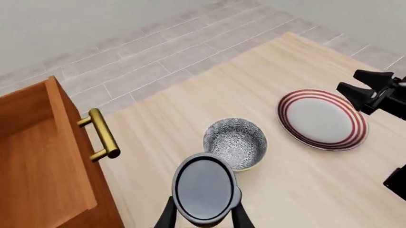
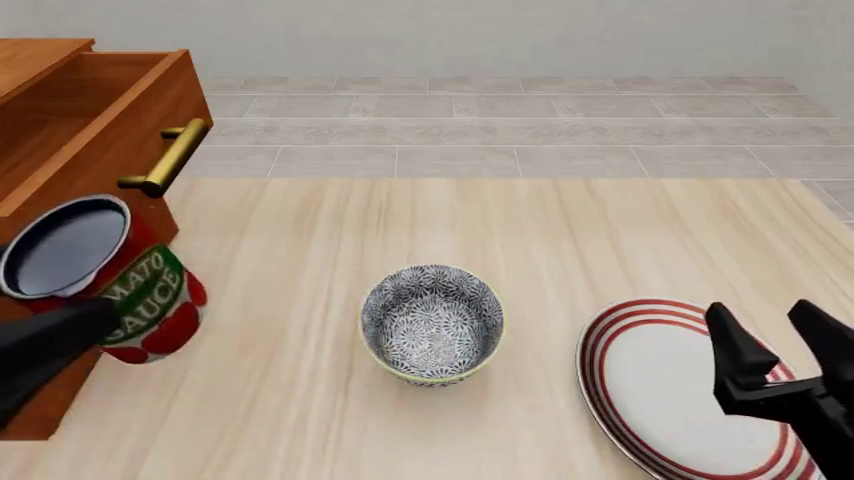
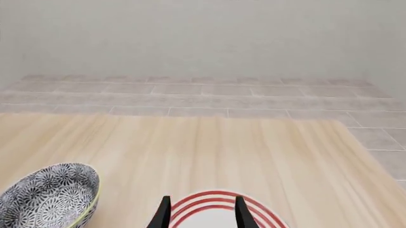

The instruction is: Put the ketchup in the top drawer of the cabinet.

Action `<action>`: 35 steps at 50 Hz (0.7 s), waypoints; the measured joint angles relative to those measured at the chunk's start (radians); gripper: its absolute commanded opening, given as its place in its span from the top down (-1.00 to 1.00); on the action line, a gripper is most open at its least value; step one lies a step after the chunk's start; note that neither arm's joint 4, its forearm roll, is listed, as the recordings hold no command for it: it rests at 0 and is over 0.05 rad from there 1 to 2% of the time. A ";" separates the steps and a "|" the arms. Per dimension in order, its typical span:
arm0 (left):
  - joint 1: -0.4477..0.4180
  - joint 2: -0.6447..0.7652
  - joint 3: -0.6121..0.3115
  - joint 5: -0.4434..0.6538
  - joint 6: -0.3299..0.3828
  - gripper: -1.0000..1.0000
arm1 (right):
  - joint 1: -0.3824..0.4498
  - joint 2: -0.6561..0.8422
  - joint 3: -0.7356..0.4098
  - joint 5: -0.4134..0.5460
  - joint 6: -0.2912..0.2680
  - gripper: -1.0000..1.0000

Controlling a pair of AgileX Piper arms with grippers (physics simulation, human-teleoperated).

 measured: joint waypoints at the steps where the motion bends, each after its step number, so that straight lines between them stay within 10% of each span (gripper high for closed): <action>1: 0.002 -0.004 -0.004 0.005 0.002 1.00 | 0.002 0.018 0.000 -0.018 -0.004 -1.00; 35: 0.080 -0.106 -0.003 0.026 0.046 1.00 | 0.025 0.176 0.000 -0.189 -0.100 -1.00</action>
